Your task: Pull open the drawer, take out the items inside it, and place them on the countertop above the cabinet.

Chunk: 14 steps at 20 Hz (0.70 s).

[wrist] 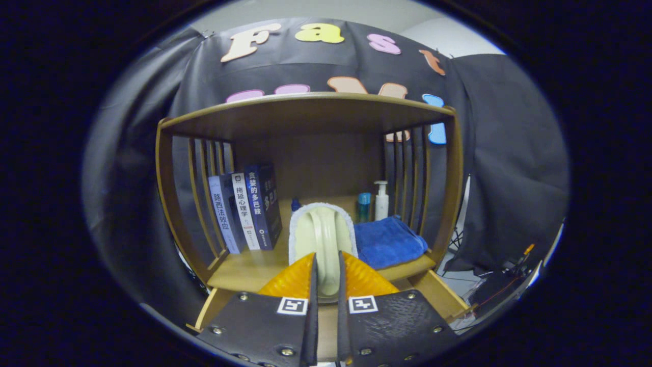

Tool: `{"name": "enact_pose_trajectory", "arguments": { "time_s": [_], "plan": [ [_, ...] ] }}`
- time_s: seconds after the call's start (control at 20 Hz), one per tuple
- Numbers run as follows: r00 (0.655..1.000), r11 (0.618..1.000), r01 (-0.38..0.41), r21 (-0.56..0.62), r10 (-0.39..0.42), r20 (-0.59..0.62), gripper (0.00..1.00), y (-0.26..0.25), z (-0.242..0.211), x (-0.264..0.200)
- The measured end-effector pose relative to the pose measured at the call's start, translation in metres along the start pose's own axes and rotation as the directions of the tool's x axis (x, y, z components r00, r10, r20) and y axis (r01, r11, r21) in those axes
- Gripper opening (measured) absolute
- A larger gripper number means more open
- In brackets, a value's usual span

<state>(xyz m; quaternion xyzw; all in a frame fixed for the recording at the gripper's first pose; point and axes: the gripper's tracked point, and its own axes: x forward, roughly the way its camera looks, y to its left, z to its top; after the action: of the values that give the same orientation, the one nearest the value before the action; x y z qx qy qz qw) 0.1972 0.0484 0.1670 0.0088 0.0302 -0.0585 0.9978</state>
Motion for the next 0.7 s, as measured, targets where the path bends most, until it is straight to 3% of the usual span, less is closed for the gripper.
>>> {"name": "enact_pose_trajectory", "arguments": {
  "time_s": [0.4, 0.65, 0.7],
  "plan": [
    [0.985, 0.994, -0.079, -0.073, 0.067, -0.160, 0.15, 0.050, -0.037, 0.098],
    [0.937, 0.989, -0.074, -0.127, 0.026, -0.347, 0.15, 0.056, -0.099, 0.141],
    [0.941, 0.990, -0.071, -0.123, 0.026, -0.337, 0.16, 0.056, -0.097, 0.146]
  ]
}}
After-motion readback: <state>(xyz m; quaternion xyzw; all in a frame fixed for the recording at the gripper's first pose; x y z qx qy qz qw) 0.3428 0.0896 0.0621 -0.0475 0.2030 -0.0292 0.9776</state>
